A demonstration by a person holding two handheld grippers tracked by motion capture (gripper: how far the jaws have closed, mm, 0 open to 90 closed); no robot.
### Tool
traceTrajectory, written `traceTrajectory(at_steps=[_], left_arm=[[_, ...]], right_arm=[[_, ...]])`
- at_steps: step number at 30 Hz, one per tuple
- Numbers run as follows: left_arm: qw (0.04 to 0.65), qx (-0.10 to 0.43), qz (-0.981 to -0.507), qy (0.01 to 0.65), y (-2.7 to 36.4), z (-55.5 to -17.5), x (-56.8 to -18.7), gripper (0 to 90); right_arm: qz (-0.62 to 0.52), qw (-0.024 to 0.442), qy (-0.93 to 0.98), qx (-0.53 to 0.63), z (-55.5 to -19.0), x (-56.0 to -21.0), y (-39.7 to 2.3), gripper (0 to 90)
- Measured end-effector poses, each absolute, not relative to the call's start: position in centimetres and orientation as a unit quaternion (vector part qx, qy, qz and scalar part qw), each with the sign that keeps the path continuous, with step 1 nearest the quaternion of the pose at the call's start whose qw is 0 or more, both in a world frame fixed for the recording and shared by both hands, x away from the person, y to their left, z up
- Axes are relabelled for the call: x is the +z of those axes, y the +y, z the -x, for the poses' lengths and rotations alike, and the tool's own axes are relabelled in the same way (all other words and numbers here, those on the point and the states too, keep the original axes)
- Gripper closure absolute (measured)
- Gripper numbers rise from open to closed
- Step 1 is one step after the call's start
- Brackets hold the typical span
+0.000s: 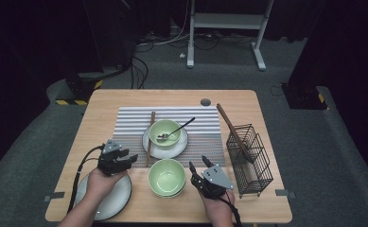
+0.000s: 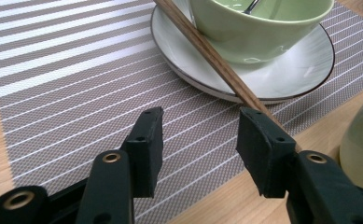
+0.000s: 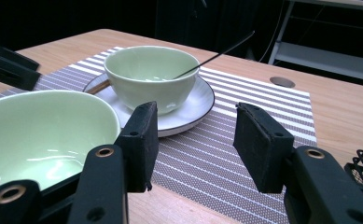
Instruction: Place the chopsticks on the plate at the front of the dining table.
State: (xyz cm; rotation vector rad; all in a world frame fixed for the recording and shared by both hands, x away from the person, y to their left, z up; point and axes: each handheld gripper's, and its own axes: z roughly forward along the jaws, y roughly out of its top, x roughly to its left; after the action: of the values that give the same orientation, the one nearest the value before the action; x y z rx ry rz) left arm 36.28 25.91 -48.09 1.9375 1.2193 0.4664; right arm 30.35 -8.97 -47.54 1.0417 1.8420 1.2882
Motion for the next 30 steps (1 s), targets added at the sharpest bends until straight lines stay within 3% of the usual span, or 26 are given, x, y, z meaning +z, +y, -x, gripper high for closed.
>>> traceTrajectory(at_steps=[21,30], left_arm=[[0.388,0.248,-0.744,0.485,34.6,-30.3,-47.4,40.7],[0.372,0.249,-0.747,0.492,35.7,-30.0,-48.2,33.1]], right_arm=[[-0.432,0.302,0.725,0.443,-31.8,-49.6,-9.5,46.6],[-0.459,0.272,0.749,0.392,-32.9,-51.3,-9.5,41.4]])
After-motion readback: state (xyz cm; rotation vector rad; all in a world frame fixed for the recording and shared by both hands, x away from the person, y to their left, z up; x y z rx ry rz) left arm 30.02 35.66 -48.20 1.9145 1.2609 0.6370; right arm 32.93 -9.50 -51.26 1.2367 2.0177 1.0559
